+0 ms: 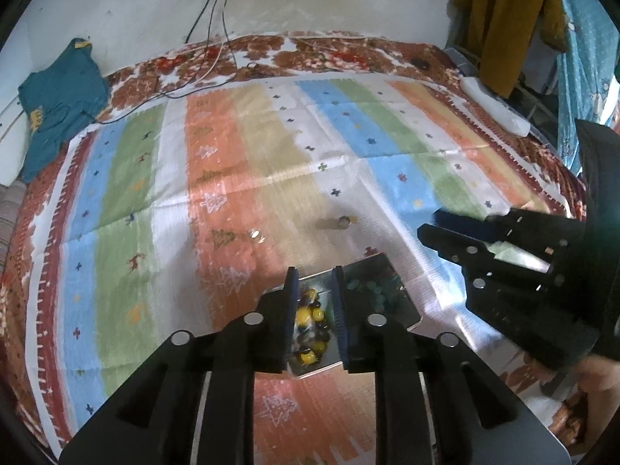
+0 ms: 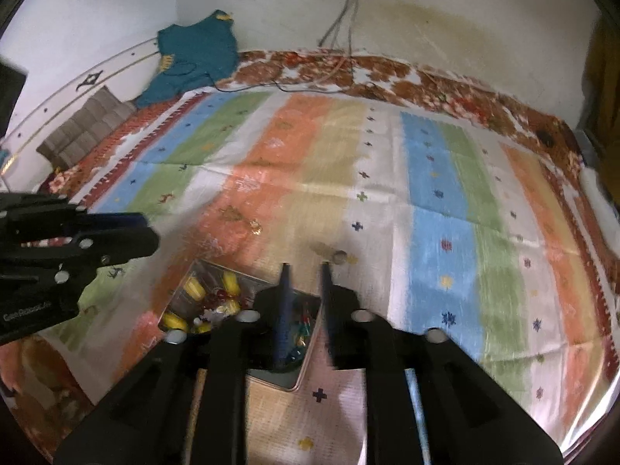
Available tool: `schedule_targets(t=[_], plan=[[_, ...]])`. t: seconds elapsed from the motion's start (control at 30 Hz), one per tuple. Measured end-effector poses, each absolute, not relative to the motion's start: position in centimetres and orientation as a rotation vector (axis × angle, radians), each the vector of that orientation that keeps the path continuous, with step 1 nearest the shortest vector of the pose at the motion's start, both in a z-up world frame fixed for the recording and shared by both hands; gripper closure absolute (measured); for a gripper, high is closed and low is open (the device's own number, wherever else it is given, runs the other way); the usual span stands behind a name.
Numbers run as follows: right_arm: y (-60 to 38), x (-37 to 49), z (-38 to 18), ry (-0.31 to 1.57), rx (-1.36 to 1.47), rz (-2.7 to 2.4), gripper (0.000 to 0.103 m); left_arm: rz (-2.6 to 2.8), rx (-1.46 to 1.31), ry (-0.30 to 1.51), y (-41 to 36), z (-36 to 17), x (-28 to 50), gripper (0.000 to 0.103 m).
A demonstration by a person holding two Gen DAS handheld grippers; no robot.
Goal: Organize jewelry
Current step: 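Lower both bracelets into the tin and open both tools, then move left tool toward the gold charm while right tool approaches the silver ring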
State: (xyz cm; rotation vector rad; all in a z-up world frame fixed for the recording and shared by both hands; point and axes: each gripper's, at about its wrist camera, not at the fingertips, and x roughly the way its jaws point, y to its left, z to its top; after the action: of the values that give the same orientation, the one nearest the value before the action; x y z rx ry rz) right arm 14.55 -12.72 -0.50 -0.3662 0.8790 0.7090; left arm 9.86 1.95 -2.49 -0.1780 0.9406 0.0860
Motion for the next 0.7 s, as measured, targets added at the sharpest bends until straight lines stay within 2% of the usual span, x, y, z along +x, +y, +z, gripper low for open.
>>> schedule_targets(t=[0.57, 0.7], plan=[[-12.7, 16.7, -2.1, 0.981, -0.38, 0.657, 0.063, 0.172, -0.215, 0.998, 4.5, -4.0, 10.7, 0.059], [-12.5, 17.3, -2.4, 0.991, -0.389, 0.643, 0.058, 0.184, -0.231, 1.009, 5.1, -4.4, 11.1, 0.055]])
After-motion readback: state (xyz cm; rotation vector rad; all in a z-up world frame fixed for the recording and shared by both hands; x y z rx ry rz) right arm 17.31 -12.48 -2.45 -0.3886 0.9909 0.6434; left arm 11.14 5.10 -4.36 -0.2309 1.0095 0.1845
